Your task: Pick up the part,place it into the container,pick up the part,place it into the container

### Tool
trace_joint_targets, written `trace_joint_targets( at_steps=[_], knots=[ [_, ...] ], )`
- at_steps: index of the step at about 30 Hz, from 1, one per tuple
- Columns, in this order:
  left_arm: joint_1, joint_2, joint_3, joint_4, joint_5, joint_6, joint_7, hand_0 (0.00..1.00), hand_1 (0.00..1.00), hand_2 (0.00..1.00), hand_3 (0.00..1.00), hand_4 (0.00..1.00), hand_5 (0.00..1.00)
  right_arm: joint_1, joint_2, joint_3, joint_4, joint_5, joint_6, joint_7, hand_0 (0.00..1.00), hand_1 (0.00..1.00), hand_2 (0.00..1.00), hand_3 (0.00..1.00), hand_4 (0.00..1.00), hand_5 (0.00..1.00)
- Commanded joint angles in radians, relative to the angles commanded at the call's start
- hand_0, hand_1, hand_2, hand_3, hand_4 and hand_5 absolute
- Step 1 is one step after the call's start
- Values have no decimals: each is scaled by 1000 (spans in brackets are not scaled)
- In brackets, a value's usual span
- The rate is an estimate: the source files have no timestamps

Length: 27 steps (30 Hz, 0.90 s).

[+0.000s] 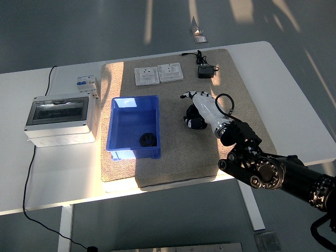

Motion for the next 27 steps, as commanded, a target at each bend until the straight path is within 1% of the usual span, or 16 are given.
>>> trace_joint_targets(
  at_steps=[1, 6, 7, 12, 16, 20, 22, 25, 26, 27],
  knots=[
    [0, 0, 0, 0, 0, 1, -1, 711, 695, 721, 780, 815, 818, 0, 0, 0, -7, -2, 2, -1, 998, 929, 933, 872, 849, 188],
    [0, -1, -1, 0, 1, 3, -5, 711, 695, 721, 780, 815, 818, 0, 0, 8, -34, -28, 11, -7, 998, 929, 933, 872, 849, 188],
    [0, -1, -1, 0, 1, 3, -6, 711, 694, 719, 778, 815, 819, 0, 0, 11, -41, -34, 14, -8, 998, 923, 936, 880, 891, 241],
    [-1, 0, -4, 0, 7, 3, -8, 711, 694, 719, 778, 815, 819, 2, 0, 15, -62, -58, 24, -16, 998, 923, 936, 880, 891, 241],
    [-1, 0, -8, 0, 13, 2, -7, 709, 694, 717, 778, 815, 819, 2, 0, 13, -57, -113, 35, -36, 998, 922, 933, 876, 895, 253],
    [0, 0, -12, 0, 19, 1, -7, 709, 693, 717, 778, 816, 819, 1, 0, 5, -49, -136, 50, -42, 998, 917, 930, 872, 895, 251],
    [0, 0, -12, 0, 20, 1, -7, 709, 693, 717, 778, 816, 819, 0, 0, 1, -44, -140, 63, -41, 998, 917, 930, 872, 895, 251],
    [0, 1, -14, 0, 23, 1, -7, 709, 693, 717, 778, 816, 819, -1, 0, -2, -41, -138, 97, -41, 998, 917, 930, 872, 895, 251],
    [0, 1, -14, 0, 24, 1, -7, 708, 692, 716, 777, 817, 822, -2, 0, -3, -41, -136, 105, -41, 997, 892, 905, 858, 870, 235],
    [0, 0, -15, 0, 25, 0, -8, 708, 692, 716, 777, 817, 822, -3, 0, -4, -40, -130, 118, -39, 997, 892, 905, 858, 870, 235]
  ],
)
